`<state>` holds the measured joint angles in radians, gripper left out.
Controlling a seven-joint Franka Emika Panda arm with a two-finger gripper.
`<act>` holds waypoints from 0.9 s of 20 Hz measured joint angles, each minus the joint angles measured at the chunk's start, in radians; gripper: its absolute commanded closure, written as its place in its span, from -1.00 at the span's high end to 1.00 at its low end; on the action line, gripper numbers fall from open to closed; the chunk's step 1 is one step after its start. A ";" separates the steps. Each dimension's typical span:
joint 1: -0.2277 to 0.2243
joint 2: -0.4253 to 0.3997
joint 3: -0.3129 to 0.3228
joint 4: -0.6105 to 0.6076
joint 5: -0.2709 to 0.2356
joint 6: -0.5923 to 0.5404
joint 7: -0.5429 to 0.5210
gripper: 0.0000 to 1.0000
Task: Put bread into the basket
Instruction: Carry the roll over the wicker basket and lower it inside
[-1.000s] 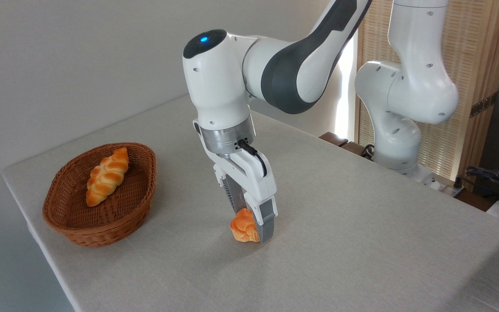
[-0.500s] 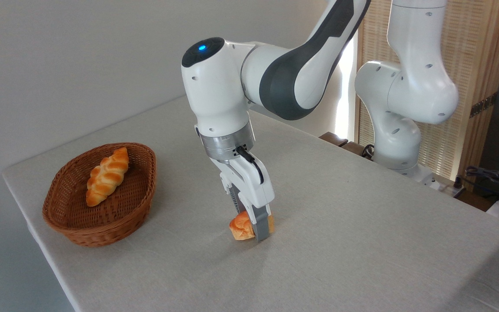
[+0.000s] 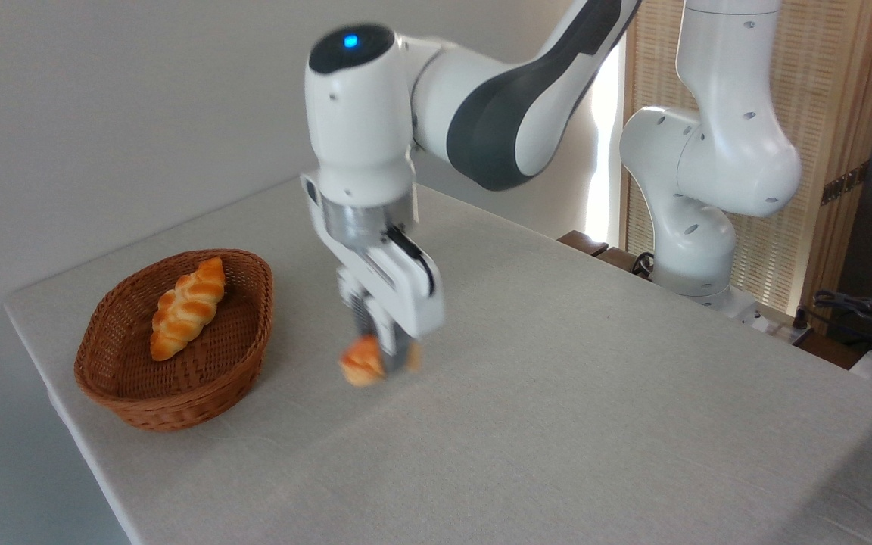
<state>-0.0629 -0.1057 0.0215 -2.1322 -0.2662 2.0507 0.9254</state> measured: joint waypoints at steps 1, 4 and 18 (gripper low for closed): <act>0.000 0.009 -0.009 0.037 -0.089 -0.002 -0.001 -0.69; 0.000 0.088 -0.062 0.159 -0.224 0.007 -0.055 -0.52; -0.077 0.570 -0.212 0.523 -0.237 0.366 -0.262 1.00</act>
<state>-0.1403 0.4644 -0.1901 -1.6097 -0.5034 2.4164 0.6632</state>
